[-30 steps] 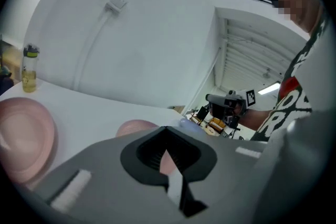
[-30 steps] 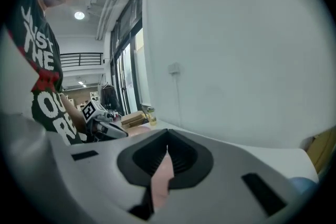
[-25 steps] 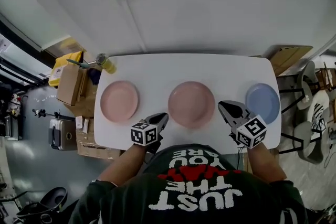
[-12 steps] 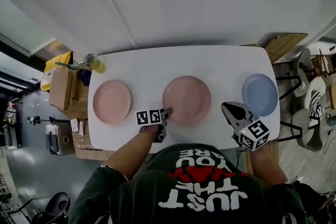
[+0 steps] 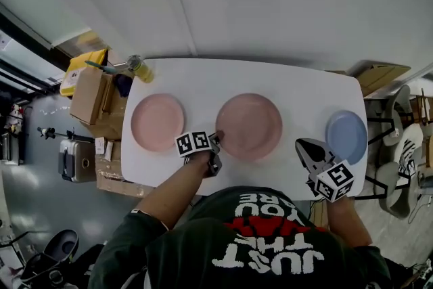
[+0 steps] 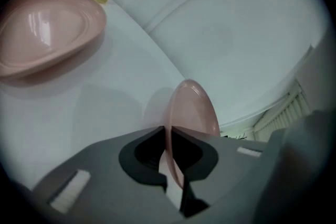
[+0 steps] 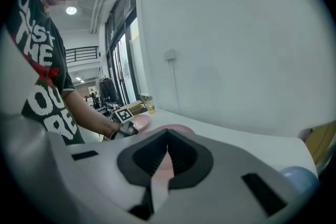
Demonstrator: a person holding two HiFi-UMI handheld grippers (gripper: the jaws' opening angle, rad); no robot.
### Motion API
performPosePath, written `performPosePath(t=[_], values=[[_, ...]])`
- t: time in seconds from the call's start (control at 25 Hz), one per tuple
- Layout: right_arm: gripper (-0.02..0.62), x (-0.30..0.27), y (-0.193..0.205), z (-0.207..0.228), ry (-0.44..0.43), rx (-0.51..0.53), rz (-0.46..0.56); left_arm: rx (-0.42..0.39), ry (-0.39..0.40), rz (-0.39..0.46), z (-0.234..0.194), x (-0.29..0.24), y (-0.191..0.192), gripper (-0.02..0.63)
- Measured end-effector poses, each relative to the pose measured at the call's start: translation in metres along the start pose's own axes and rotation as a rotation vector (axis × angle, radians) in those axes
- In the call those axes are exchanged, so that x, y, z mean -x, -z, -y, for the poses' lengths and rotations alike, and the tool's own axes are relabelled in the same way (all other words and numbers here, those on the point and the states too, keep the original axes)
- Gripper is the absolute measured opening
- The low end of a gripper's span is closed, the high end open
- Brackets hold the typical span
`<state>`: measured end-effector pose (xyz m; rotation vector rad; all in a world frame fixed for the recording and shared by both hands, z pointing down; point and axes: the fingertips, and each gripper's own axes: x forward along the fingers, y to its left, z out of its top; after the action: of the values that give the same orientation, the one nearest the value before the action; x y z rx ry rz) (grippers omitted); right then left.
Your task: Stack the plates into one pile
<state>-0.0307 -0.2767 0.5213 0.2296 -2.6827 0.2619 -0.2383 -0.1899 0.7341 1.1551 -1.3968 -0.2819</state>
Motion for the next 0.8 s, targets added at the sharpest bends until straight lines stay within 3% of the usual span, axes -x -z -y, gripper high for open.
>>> performPosePath(t=[0.2, 0.48, 0.64, 0.8], values=[[0.006, -0.041, -0.020, -0.018, -0.078, 0.040, 0.008, 0.063, -0.037, 0.184, -0.029, 0.074, -0.065, 0.026], [0.006, -0.108, -0.048, -0.060, -0.211, 0.104, 0.013, 0.203, -0.221, 0.426, -0.138, 0.202, -0.128, 0.026], [0.006, -0.132, -0.056, -0.080, -0.251, 0.126, 0.012, 0.278, -0.298, 0.472, -0.191, 0.242, -0.131, 0.026], [0.006, -0.140, -0.052, -0.087, -0.258, 0.124, 0.000, 0.340, -0.342, 0.469, -0.222, 0.247, -0.123, 0.029]])
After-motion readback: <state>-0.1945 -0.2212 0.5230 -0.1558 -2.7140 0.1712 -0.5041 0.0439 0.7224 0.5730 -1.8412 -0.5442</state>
